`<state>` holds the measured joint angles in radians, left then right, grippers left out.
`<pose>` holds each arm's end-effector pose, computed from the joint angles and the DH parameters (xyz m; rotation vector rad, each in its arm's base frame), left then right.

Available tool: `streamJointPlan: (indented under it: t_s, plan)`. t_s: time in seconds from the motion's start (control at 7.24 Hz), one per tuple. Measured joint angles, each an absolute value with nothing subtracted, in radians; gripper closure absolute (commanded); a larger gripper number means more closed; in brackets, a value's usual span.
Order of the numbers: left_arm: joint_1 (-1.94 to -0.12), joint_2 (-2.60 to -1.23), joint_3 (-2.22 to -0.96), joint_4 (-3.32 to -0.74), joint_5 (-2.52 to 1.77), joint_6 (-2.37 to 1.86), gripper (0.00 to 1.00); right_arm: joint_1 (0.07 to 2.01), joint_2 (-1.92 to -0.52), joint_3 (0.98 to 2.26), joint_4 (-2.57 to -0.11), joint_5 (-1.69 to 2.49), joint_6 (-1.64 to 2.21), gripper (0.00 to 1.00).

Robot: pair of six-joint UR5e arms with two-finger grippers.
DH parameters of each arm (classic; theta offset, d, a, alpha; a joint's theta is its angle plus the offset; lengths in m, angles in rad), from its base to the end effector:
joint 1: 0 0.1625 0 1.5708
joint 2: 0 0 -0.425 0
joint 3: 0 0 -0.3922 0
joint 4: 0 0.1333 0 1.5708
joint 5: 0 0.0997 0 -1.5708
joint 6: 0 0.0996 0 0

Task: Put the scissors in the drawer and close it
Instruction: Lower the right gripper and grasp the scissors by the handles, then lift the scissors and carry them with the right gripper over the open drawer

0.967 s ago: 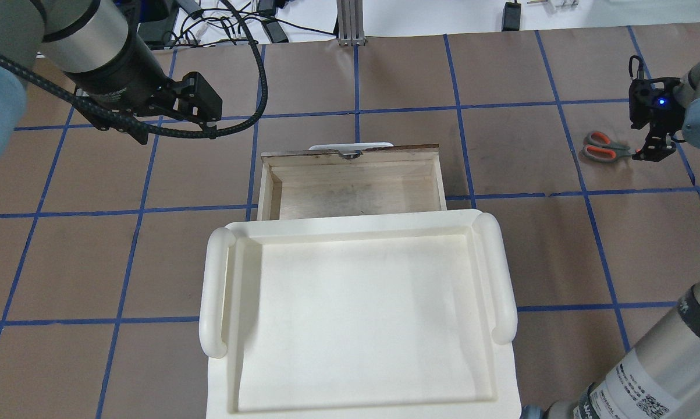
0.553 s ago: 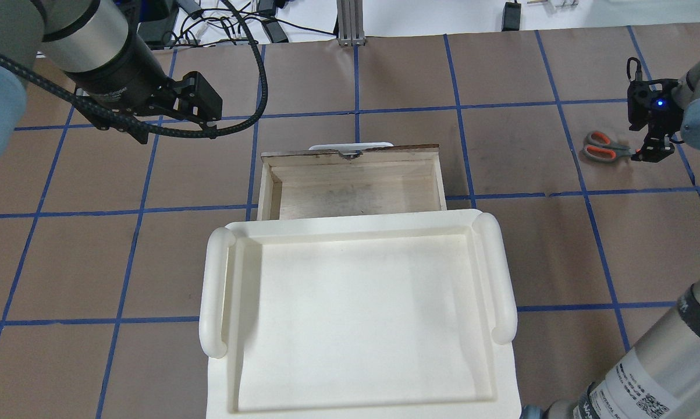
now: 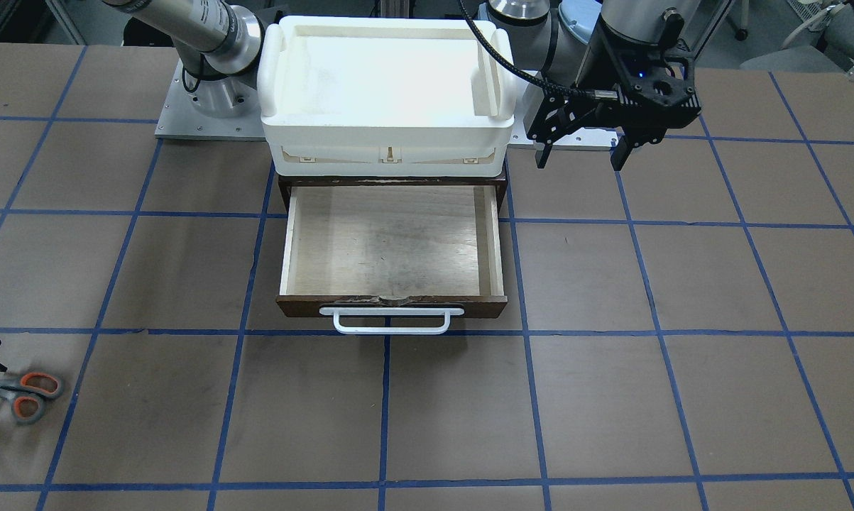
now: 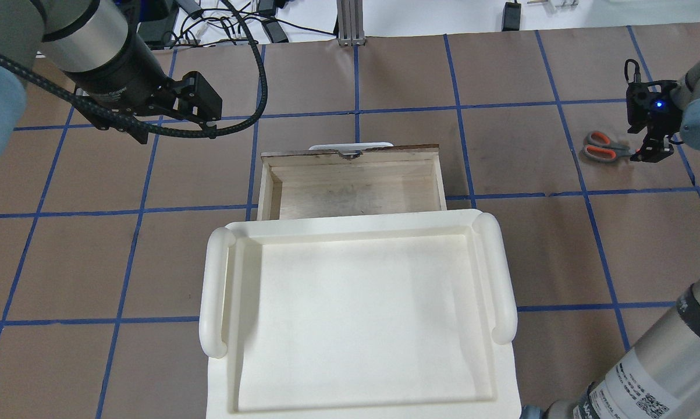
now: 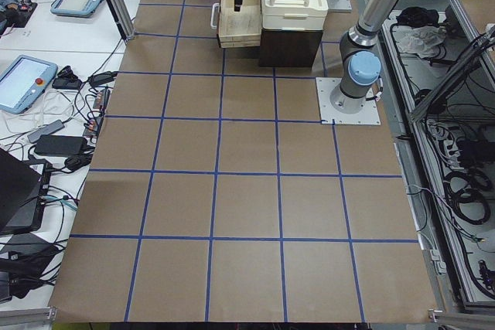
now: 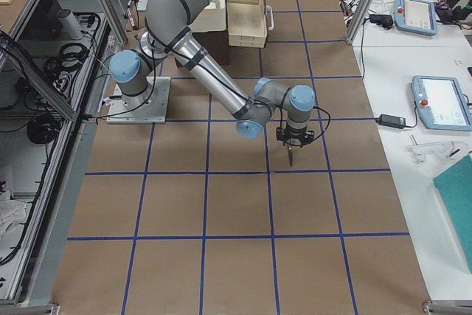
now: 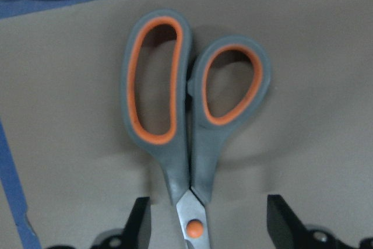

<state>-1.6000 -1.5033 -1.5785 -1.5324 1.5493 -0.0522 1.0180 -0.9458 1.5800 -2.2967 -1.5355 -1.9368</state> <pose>-0.1492 -0.4677 0.5206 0.0341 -3.1123 0.1514 -0.2369 -0.6446 0.1848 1.9573 -2.3580 0.0963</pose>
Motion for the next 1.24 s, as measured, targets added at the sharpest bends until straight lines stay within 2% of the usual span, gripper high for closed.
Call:
streamJointPlan:
  t_s: [0.14,0.41,0.55,0.69,1.24]
  plan:
    - [-1.6,-1.503,-1.578,-1.532,1.549,-0.052,0.0,1.018,-0.942,1.58,-2.296,-1.536,-1.941,0.25]
    - [-1.6,-1.502,-1.578,-1.532,1.549,-0.052,0.0,1.019,-0.934,1.58,-2.296,-1.539,-1.948,0.77]
    - [-1.6,-1.502,-1.578,-1.532,1.549,-0.052,0.0,1.021,-0.933,1.58,-2.294,-1.546,-1.949,0.94]
    - [-1.6,-1.502,-1.579,-1.532,1.549,-0.052,0.0,1.023,-0.934,1.58,-2.294,-1.551,-1.949,1.0]
    - [-1.6,-1.502,-1.579,-1.532,1.549,-0.052,0.0,1.038,-0.965,1.578,-2.297,-1.6,-1.946,1.0]
